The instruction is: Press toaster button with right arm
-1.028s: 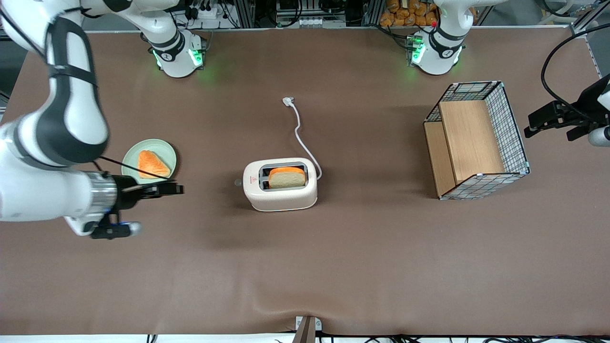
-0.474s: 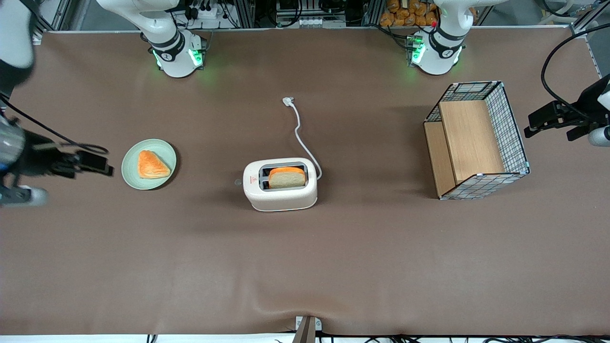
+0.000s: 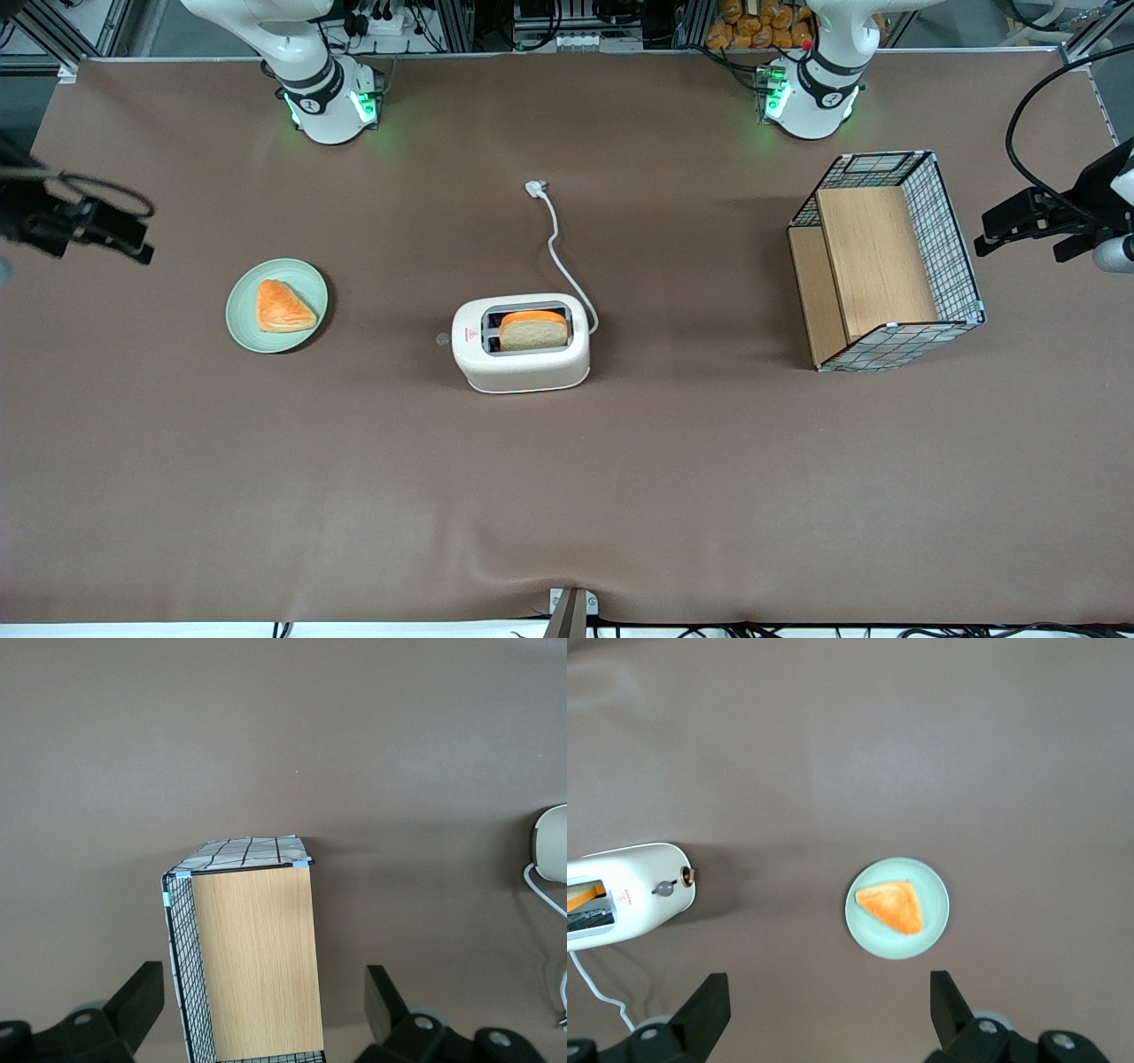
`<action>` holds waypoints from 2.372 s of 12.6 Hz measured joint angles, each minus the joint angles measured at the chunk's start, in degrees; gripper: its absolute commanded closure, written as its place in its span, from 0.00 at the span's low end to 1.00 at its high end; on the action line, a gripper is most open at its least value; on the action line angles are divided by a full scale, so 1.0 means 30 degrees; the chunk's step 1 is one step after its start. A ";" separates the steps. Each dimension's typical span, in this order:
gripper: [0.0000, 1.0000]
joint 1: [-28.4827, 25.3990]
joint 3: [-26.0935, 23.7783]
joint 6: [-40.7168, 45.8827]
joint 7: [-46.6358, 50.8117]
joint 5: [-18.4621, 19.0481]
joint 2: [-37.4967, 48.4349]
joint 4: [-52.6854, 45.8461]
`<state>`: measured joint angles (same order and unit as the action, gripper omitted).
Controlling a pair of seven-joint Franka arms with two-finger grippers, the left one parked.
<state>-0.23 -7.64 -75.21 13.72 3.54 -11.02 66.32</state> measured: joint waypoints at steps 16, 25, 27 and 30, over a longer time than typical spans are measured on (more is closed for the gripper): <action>0.00 0.0397 0.1897 -0.2664 -0.1006 -0.0206 0.4078 0.6262; 0.00 0.0404 0.2214 -0.2706 -0.1472 -0.0293 0.4283 0.6270; 0.00 0.0403 0.2210 -0.2705 -0.1472 -0.0300 0.4283 0.6270; 0.00 0.0403 0.2210 -0.2699 -0.1472 -0.0301 0.4283 0.6270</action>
<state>0.98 -1.01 -83.30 9.31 2.64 1.83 85.13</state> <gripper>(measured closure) 0.000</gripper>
